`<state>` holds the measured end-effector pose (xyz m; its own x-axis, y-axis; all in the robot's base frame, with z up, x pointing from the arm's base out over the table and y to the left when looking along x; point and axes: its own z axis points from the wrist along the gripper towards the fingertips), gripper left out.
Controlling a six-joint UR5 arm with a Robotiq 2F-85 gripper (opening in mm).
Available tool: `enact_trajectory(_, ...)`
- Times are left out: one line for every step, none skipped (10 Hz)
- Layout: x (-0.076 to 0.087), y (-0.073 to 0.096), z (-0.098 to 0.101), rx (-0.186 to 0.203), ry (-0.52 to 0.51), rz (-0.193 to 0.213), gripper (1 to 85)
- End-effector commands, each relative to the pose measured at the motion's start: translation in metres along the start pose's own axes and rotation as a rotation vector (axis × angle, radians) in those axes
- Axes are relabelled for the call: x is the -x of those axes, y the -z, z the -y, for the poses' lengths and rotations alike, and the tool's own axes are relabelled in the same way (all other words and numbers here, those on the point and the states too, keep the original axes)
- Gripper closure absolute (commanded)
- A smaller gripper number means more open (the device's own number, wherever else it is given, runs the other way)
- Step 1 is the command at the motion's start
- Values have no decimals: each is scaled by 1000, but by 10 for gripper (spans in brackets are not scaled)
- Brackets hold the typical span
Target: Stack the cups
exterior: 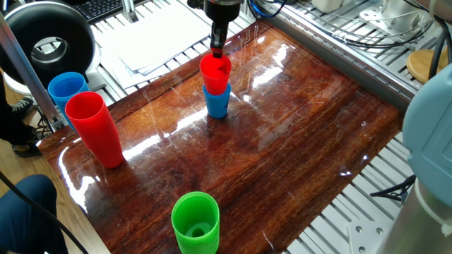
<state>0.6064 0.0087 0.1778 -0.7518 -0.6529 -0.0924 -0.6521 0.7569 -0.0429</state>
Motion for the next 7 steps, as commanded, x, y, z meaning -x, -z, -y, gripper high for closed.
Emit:
enact_trajectory(0,-5,-7,36,-10,25,843)
enact_trajectory(-1,-8,-7,38,-10,25,843)
enact_trajectory(-4,-10,-6,37,-8,18,843)
enact_trajectory(-7,-12,-4,30,-4,6,830)
enact_trajectory(-10,-14,-3,30,4,0,797)
enact_trajectory(-12,-15,-1,25,15,-4,753)
enact_trajectory(-13,-15,-2,29,21,-5,727)
